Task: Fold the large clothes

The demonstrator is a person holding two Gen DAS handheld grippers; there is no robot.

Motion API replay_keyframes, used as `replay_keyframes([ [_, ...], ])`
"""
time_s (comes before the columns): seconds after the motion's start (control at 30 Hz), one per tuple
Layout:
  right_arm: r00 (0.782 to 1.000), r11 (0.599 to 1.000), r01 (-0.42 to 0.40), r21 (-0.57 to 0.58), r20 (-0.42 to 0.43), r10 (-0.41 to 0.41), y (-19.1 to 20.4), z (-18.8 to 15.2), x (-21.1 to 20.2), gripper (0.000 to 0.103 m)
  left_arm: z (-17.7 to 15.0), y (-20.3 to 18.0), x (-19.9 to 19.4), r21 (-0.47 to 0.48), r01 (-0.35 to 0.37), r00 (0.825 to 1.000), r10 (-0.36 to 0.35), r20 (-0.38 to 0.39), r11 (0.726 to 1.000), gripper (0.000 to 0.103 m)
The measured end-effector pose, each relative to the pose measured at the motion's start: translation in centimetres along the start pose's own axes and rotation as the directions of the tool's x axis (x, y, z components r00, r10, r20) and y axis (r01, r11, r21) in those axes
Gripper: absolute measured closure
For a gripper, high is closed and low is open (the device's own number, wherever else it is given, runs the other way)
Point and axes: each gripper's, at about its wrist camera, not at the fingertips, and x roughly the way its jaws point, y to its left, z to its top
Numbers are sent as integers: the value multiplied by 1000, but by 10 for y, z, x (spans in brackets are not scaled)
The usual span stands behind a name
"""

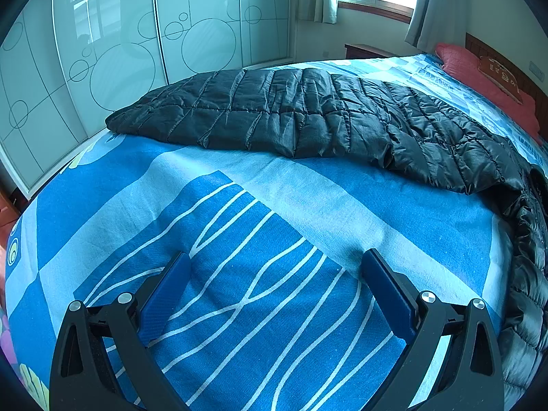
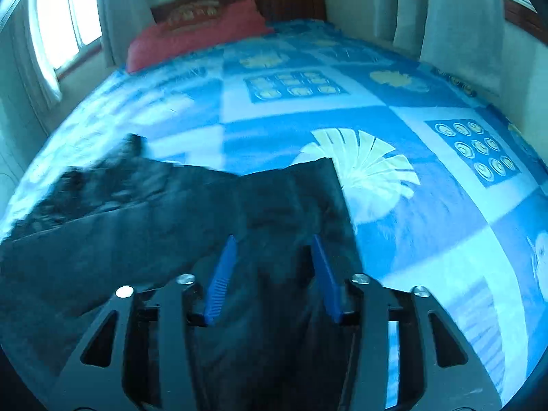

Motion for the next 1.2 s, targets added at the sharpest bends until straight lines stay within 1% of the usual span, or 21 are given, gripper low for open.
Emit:
replay_keyframes([
  [0.03, 1000, 1000, -16, -3, 8, 16, 6, -13, -15, 45, 0, -1, 0, 0, 0, 1000, 0, 0, 1000, 4],
  [0.13, 999, 999, -47, -10, -6, 46, 19, -42, -31, 45, 0, -1, 0, -1, 1, 1000, -1, 0, 1000, 4],
  [0.2, 999, 999, -37, -32, -24, 36, 27, -55, -30, 45, 0, -1, 0, -1, 1, 1000, -1, 0, 1000, 4],
  [0.27, 999, 998, 6, -68, -31, -8, 35, -64, -23, 45, 0, -1, 0, -1, 1, 1000, -1, 0, 1000, 4],
  [0.37, 999, 996, 28, -87, -41, -32, 38, -68, -12, 42, 0, 0, 0, -1, 1, 1000, -1, -1, 1000, 4],
  [0.5, 999, 995, 30, -91, -40, -33, 37, -74, -6, 41, 0, -1, 0, 0, 0, 1000, 0, -2, 1000, 4],
  [0.63, 998, 993, 44, -105, -32, -48, 39, -76, -6, 41, 4, -1, 1, 0, -1, 1000, 1, -31, 1000, 4],
  [0.73, 999, 995, 32, -94, -25, -34, 37, -78, -7, 40, 8, 0, 1, -8, 10, 999, -11, -51, 1000, 4],
  [0.8, 999, 996, 25, -90, -21, -27, 36, -79, -8, 40, 11, 4, 0, -25, 48, 997, -49, -62, 999, 4],
  [0.83, 1000, 996, 21, -89, -20, -23, 35, -79, -8, 40, 13, 9, -1, -37, 78, 994, -81, -67, 996, 4],
  [0.9, 1000, 996, 18, -87, -17, -19, 35, -80, -9, 39, 17, 20, -4, -67, 132, 989, -136, -55, 989, 4],
  [0.97, 1000, 996, 15, -87, -16, -17, 34, -80, -10, 39, 22, 35, -4, -102, 192, 980, -197, -38, 976, 5],
  [1.03, 1000, 996, 16, -89, -15, -18, 34, -80, -10, 39, 30, 50, 0, -133, 227, 973, -231, -20, 965, 5],
  [1.07, 1000, 996, 17, -89, -15, -18, 34, -80, -10, 39, 33, 55, 2, -143, 233, 971, -237, -14, 962, 5],
  [1.13, 1000, 996, 19, -92, -13, -21, 35, -80, -11, 39, 44, 75, 8, -190, 262, 964, -264, 16, 946, 5],
  [1.2, 1000, 995, 22, -96, -13, -23, 36, -80, -11, 38, 56, 92, 15, -238, 274, 961, -272, 44, 932, 5],
])
